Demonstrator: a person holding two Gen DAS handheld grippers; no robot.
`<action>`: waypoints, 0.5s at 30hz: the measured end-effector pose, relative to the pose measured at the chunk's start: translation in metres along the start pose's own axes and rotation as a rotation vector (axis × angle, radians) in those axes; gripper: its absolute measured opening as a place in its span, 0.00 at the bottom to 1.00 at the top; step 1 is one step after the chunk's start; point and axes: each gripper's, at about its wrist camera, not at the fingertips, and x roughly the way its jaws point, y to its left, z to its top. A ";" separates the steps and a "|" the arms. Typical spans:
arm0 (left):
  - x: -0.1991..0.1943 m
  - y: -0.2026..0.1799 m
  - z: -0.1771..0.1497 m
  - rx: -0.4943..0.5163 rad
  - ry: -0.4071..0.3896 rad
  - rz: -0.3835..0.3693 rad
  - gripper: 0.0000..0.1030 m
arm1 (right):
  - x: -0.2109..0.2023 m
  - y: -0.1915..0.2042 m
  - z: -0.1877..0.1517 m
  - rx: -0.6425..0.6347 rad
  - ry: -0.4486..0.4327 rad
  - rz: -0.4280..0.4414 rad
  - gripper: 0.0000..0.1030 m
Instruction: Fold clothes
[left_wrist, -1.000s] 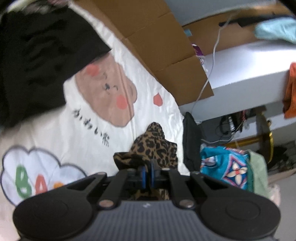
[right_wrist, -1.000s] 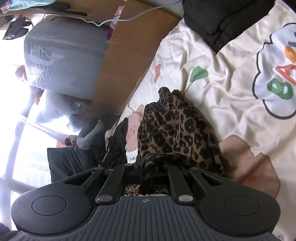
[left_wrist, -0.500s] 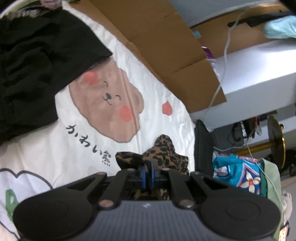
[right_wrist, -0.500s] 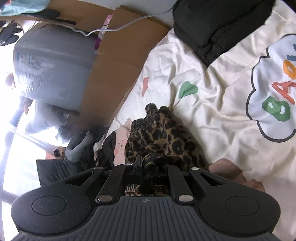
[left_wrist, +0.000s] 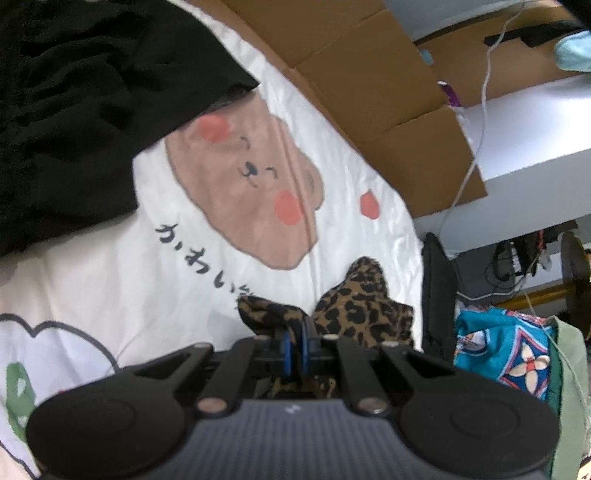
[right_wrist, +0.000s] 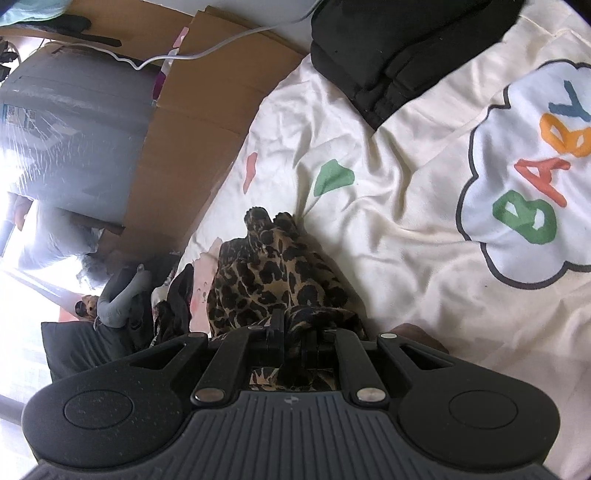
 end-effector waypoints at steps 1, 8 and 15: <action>-0.002 -0.002 0.001 0.001 -0.002 -0.009 0.06 | -0.002 0.002 0.001 -0.003 0.000 0.008 0.06; -0.018 -0.016 0.006 -0.001 -0.009 -0.069 0.06 | -0.017 0.011 0.004 -0.013 0.004 0.071 0.06; -0.013 -0.021 0.010 -0.043 -0.026 -0.096 0.06 | -0.019 0.013 0.010 -0.006 0.007 0.088 0.06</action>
